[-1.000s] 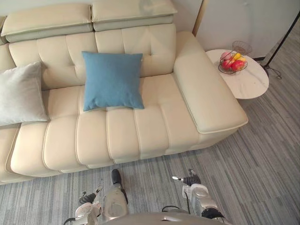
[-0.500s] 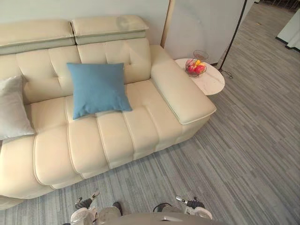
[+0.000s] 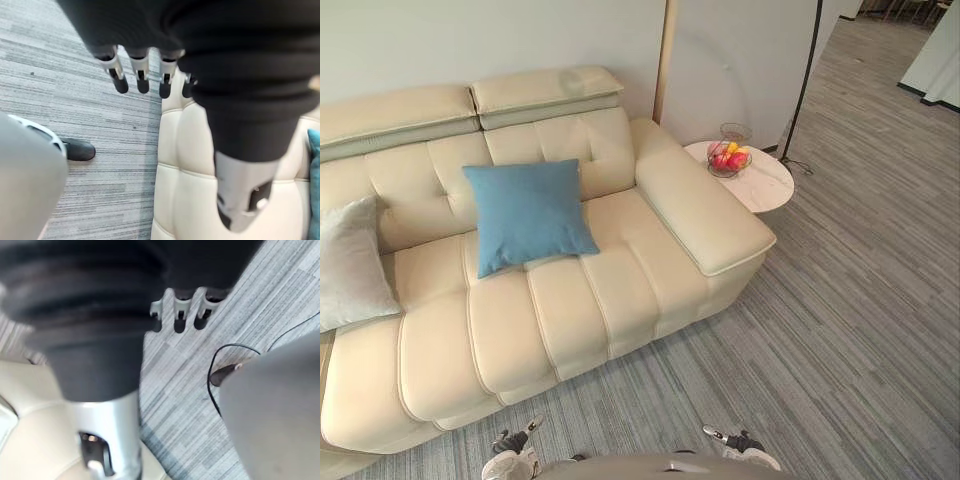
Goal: Pick up cushions and gather them together orderly.
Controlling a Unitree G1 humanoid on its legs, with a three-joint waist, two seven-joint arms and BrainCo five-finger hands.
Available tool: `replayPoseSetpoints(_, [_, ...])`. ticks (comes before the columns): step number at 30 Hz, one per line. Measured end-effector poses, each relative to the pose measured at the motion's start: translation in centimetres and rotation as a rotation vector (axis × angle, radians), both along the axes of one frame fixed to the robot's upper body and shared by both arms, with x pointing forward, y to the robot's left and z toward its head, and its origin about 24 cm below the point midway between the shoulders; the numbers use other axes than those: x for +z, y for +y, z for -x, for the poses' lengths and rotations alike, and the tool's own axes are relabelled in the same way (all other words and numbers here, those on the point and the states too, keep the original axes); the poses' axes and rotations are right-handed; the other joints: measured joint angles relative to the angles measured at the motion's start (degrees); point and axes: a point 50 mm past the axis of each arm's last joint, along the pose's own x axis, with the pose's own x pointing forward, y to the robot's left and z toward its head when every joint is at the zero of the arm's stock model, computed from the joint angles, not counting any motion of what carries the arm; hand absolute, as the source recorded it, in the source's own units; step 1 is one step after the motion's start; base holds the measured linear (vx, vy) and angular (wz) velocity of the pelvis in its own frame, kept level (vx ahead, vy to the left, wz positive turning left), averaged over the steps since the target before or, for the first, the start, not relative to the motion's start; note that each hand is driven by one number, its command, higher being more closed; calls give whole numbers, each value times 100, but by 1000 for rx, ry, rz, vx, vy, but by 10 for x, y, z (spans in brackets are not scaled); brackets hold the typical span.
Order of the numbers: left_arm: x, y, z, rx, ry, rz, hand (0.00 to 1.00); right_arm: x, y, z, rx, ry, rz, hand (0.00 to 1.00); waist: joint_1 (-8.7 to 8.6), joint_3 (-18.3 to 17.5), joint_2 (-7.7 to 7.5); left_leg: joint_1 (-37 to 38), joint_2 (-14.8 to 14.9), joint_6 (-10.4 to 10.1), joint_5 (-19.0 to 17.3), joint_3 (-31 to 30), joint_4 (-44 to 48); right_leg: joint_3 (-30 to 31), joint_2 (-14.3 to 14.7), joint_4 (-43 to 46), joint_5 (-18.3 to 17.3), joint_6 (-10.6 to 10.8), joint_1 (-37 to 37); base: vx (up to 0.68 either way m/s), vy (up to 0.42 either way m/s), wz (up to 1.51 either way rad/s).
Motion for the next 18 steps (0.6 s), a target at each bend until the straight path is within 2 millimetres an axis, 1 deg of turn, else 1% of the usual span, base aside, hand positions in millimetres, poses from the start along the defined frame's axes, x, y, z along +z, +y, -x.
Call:
replayPoseSetpoints(1, [0, 7, 1, 45, 3, -3, 0, -1, 2, -6, 14, 11, -12, 0, 111, 35, -71, -47, -78, 30, 25, -307, -4, -298, -74, -136, -26, -18, 195, 0, 0, 0])
replayPoseSetpoints(18, [0, 7, 1, 44, 2, -3, 0, -1, 2, -6, 12, 11, -12, 0, 113, 42, -66, -62, -80, 30, 25, -310, -5, -310, -78, -153, -25, -16, 189, 0, 0, 0])
